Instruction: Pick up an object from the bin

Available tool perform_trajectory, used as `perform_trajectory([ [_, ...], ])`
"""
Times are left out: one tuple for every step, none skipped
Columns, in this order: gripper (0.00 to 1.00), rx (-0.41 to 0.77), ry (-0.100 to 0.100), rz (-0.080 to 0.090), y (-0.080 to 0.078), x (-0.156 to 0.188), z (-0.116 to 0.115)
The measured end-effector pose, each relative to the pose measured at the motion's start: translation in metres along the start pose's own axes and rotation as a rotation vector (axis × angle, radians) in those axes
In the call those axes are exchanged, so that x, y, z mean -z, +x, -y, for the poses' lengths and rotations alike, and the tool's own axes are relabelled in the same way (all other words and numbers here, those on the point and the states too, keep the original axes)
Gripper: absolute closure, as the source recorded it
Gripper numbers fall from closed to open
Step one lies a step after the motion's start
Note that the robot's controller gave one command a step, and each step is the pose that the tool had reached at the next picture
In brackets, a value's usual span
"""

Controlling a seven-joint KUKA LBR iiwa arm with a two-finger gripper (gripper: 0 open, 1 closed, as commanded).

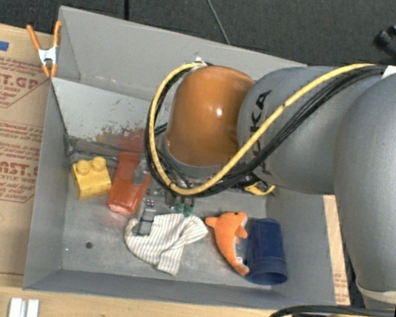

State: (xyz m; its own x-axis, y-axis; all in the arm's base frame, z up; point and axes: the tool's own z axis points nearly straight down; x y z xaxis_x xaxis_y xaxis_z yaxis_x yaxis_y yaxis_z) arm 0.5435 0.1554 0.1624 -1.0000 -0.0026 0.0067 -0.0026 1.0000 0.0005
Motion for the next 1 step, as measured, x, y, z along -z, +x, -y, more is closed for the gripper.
perform_trajectory([
  [0.0, -0.002, -0.001, 0.007, -0.0019, 0.0045, 0.0007],
])
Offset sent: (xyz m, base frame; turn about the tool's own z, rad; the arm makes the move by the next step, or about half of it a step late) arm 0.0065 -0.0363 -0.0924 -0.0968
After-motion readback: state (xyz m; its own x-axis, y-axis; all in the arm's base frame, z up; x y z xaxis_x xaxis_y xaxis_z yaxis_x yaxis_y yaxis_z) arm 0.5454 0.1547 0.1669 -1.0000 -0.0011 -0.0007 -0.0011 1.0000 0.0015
